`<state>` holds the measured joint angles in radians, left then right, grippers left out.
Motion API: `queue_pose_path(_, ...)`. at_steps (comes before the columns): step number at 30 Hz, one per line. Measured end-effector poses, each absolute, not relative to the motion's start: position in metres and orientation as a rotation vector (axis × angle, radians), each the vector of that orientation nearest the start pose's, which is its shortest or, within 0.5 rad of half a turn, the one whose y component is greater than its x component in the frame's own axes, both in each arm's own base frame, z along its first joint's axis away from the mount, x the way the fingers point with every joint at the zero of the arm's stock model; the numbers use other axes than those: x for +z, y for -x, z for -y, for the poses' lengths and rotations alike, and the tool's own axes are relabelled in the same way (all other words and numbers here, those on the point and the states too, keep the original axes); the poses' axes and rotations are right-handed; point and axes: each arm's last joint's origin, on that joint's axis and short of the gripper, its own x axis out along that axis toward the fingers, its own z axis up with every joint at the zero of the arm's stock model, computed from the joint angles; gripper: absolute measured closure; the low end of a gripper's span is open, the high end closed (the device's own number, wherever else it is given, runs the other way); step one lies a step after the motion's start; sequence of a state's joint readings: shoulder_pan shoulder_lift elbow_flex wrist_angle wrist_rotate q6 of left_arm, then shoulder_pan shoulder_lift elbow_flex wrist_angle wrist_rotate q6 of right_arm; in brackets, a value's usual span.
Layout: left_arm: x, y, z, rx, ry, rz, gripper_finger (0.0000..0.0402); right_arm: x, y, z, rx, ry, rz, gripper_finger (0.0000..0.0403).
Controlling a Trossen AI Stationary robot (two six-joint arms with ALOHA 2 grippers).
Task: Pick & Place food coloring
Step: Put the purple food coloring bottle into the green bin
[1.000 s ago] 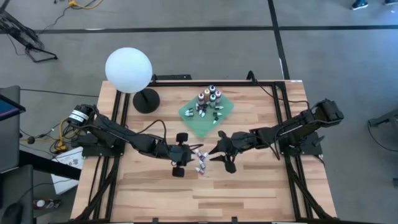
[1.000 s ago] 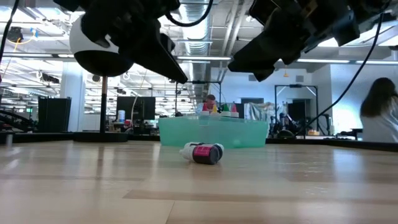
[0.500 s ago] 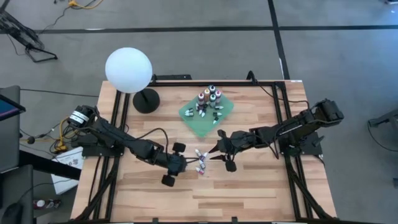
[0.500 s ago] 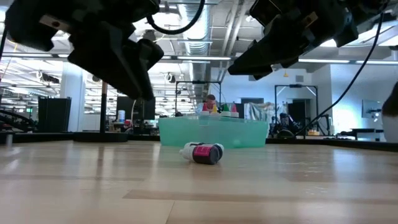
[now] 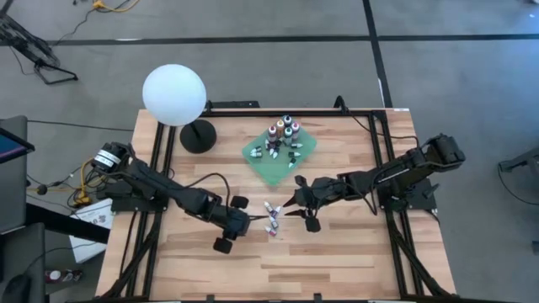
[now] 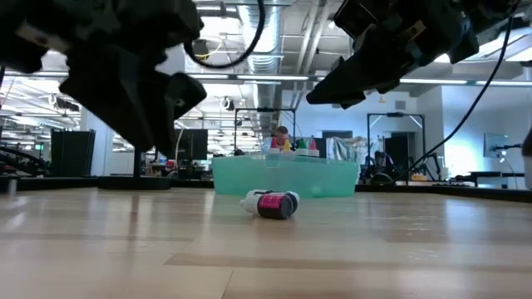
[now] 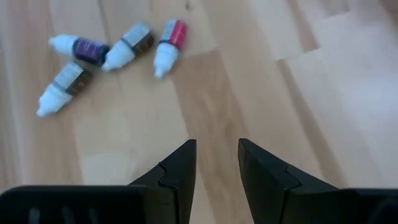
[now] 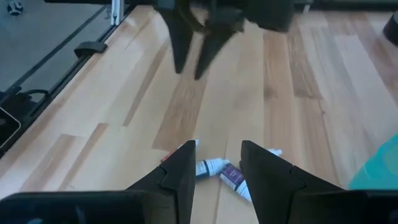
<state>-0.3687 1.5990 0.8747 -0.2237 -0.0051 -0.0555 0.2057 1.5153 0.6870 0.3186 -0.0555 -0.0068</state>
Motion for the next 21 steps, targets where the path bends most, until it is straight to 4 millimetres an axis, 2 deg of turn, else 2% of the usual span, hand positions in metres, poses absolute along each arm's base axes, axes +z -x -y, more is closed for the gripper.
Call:
queue_pose_path(5,0.165,-0.281,0.108,-0.275,-0.129,-0.935,0.0288,0.169,-0.311,-0.065,0.261,0.077,-0.541,0.0282)
queue_pose_path(10,0.178,-0.270,0.106,-0.223,-0.127,-0.873,0.0288,0.153,-0.331,-0.064,0.266,0.103,-0.645,0.0282)
queue_pose_path(15,0.190,-0.251,0.105,-0.170,-0.142,-0.788,0.0288,0.141,-0.339,-0.060,0.286,0.101,-0.696,0.0282)
queue_pose_path(21,0.194,-0.230,0.102,-0.097,-0.123,-0.689,0.0288,0.128,-0.344,-0.057,0.291,0.131,-0.733,0.0282)
